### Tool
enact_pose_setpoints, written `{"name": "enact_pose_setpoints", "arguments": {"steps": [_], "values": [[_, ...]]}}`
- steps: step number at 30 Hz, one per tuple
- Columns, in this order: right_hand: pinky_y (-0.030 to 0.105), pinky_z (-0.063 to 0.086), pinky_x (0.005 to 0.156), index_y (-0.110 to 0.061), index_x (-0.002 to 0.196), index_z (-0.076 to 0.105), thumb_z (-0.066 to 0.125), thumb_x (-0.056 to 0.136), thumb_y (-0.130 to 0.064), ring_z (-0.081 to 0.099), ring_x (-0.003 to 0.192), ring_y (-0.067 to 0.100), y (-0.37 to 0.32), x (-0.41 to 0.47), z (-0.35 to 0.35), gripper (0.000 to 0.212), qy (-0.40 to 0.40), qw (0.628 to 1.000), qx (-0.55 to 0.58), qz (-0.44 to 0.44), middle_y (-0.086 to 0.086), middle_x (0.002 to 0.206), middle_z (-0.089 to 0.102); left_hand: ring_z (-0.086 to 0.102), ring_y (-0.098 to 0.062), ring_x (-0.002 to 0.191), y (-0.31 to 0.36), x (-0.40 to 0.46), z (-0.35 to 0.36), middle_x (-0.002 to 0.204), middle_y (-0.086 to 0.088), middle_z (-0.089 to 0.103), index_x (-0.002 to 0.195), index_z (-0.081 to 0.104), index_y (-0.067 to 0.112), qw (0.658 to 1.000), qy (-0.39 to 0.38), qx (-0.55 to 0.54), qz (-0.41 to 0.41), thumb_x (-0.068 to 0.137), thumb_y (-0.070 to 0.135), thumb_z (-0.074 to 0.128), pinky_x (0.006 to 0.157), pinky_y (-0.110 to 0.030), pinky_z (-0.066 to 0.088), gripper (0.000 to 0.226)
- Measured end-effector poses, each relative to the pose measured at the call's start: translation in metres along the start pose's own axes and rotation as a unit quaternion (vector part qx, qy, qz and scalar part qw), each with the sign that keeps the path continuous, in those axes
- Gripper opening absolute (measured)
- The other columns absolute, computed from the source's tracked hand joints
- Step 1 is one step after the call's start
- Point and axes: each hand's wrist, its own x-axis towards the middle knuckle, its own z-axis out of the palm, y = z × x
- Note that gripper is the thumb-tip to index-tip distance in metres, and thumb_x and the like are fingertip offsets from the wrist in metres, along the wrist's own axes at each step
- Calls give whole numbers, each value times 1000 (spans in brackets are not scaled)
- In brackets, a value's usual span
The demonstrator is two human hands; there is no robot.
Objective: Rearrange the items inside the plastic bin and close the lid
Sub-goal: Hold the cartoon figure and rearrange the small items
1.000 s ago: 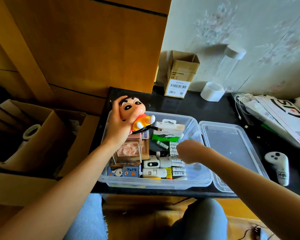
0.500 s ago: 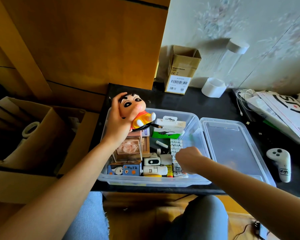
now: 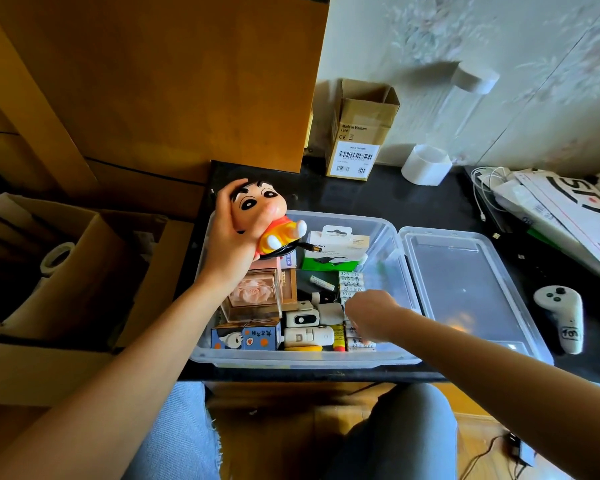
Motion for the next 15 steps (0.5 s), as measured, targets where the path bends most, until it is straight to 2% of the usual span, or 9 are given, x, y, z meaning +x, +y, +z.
{"name": "enact_pose_setpoints", "arguments": {"steps": [3,5,7,8,11,15], "values": [[30,50,76,-6,110,58,68,85,-16,60,100,23,3,-1,-4,29,-11,1000,25,-2,6,106,63,58,-11,106,1,0,0,119,10,51,125,41,34,1000,0,0,3,76,44,65,69,-15,52,55],[32,53,80,-5,103,61,70,83,-20,61,97,22,7,-1,-11,26,5,998,57,4,6,101,65,59,-10,105,1,0,0,118,11,52,124,41,34,1000,-1,-3,5,76,43,65,69,-14,51,54],[30,54,71,-6,90,64,57,89,-15,62,87,24,10,4,-17,12,58,993,102,25,7,93,66,59,-9,104,1,0,0,118,11,53,124,42,34,1000,-2,-3,5,76,43,65,68,-14,51,54],[28,51,65,-7,87,63,49,91,-13,62,83,24,10,8,-20,16,90,988,114,45,8,90,65,59,-9,105,0,0,0,118,10,53,124,42,34,1000,-2,-1,5,76,44,65,68,-14,51,54],[27,48,63,-10,103,64,46,94,-15,62,84,24,5,23,-25,21,157,976,125,83,9,96,65,60,-7,104,1,-1,1,117,13,53,123,42,36,1000,-4,-2,4,74,48,66,69,-15,52,56],[31,49,74,-12,113,62,57,92,-27,62,95,25,1,45,-25,26,145,973,157,88,8,106,65,60,0,101,2,-2,1,116,15,53,123,42,35,1000,-1,0,3,76,43,66,67,-13,51,53]]}}
